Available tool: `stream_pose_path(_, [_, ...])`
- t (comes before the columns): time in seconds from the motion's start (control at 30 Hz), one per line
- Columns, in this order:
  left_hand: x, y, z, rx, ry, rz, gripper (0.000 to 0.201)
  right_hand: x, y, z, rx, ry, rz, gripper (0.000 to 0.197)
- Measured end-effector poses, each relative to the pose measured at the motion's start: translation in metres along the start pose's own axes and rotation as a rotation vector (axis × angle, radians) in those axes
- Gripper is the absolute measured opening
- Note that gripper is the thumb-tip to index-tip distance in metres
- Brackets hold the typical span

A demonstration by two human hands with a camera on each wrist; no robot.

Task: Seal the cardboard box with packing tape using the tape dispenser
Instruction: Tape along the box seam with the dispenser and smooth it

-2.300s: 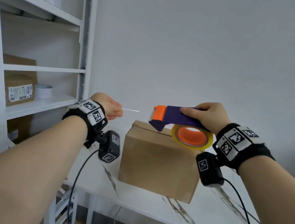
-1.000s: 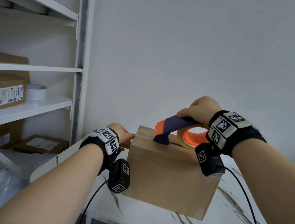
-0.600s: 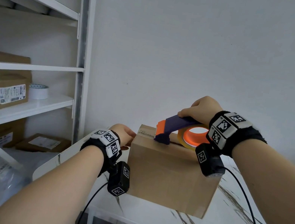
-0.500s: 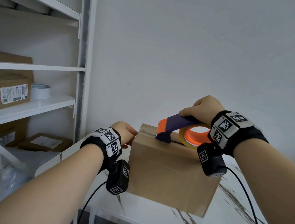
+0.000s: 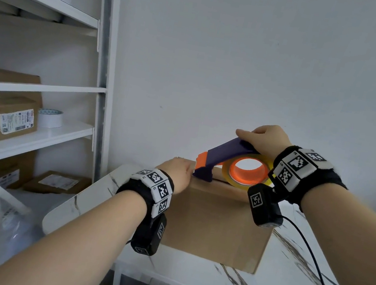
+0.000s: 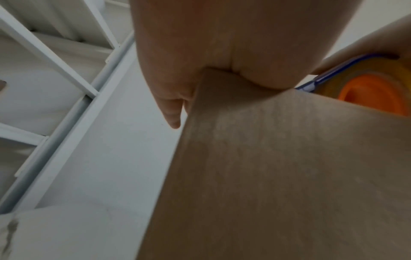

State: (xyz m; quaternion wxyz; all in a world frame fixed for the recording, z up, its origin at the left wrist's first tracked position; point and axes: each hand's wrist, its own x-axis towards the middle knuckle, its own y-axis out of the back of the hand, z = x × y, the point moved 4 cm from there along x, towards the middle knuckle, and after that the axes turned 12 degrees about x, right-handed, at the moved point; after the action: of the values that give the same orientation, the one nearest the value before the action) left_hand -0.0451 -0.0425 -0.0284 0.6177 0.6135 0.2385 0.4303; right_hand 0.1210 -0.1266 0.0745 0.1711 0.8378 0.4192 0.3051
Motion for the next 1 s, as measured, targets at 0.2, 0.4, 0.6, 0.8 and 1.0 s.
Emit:
stream_pose_path(0.2, [0.005, -0.004, 0.003, -0.017, 0.042, -0.008, 0.025, -0.009, -0.001, 0.027, 0.429, -0.046, -0.044, 0.045])
stream_pose_path(0.4, [0.003, -0.007, 0.003, -0.016, 0.020, -0.007, 0.023, -0.006, -0.002, 0.030, 0.163, 0.020, -0.222, 0.069])
stream_pose_path(0.6, [0.004, -0.006, 0.004, 0.036, 0.025, -0.012, 0.031, -0.002, 0.001, 0.033, -0.060, 0.062, -0.025, 0.051])
stream_pose_path(0.8, [0.006, -0.008, 0.002, 0.062, 0.037, -0.009, 0.031, -0.004, 0.003, 0.039, -0.061, 0.079, 0.030, 0.049])
stream_pose_path(1.0, [0.009, -0.014, -0.004, 0.104, -0.007, -0.010, 0.042, -0.005, 0.018, 0.050, -0.007, 0.045, 0.095, 0.052])
